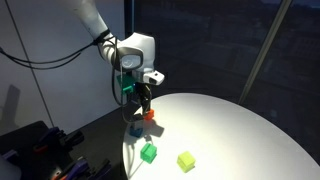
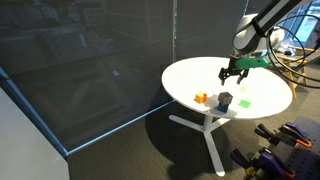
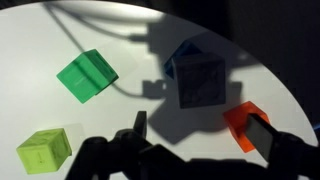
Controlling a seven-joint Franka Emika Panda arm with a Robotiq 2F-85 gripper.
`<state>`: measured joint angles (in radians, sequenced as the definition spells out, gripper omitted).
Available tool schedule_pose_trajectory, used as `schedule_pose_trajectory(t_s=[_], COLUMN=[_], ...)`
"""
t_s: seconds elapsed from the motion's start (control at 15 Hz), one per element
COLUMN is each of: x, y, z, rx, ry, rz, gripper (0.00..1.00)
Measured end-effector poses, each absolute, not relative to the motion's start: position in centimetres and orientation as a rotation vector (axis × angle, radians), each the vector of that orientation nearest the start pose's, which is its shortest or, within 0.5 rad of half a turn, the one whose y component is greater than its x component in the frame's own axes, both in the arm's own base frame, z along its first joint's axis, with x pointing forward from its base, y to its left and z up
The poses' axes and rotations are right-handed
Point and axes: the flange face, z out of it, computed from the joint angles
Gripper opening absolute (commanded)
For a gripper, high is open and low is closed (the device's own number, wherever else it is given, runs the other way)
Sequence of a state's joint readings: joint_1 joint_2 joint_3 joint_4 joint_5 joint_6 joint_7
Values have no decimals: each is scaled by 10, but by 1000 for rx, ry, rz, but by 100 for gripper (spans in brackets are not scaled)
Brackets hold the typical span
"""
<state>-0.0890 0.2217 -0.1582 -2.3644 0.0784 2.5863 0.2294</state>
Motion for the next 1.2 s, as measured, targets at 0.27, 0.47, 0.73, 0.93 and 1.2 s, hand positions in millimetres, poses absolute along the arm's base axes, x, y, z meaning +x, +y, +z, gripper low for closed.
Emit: schedule_pose_trajectory(t_s=[0.27,0.47,0.73,0.93,1.2], x=[494,495,497,497,498], y=[-145,-158,-174,-185,-199], z=[250,257,264,269,274], rx=[-2995,-2973,-2937,-2900,-2856], ry=[920,995,1119,1219,1328], rz=[-24,-38,-56,-52,-33], gripper=[100,100,100,100,100])
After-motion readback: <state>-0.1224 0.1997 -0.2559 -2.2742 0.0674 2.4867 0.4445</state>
